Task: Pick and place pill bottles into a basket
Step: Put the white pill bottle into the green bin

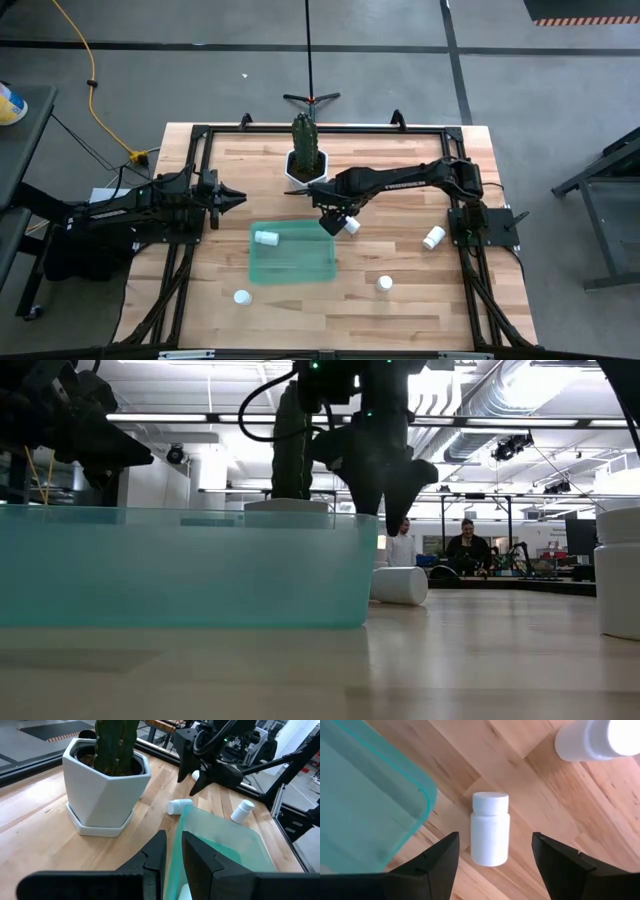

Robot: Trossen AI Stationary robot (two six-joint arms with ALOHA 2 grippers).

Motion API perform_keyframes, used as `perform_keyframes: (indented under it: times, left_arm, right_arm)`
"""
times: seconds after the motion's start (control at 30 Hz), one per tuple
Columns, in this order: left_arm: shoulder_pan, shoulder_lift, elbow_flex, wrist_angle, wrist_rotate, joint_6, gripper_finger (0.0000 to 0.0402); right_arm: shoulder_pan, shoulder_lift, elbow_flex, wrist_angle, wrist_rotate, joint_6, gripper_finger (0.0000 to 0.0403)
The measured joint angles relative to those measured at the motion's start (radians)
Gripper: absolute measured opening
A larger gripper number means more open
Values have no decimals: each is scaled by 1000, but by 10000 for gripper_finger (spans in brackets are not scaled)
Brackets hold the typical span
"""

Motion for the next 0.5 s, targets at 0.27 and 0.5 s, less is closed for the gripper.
perform_keyframes:
  times: [0.27,0.5]
  left_arm:
    - [0,0,0,0,0,0,97]
    - [0,0,0,1,0,0,97]
  right_arm:
    - [-5,0,0,-11,5,-1,240]
    - [-11,8,0,-8,-7,-17,240]
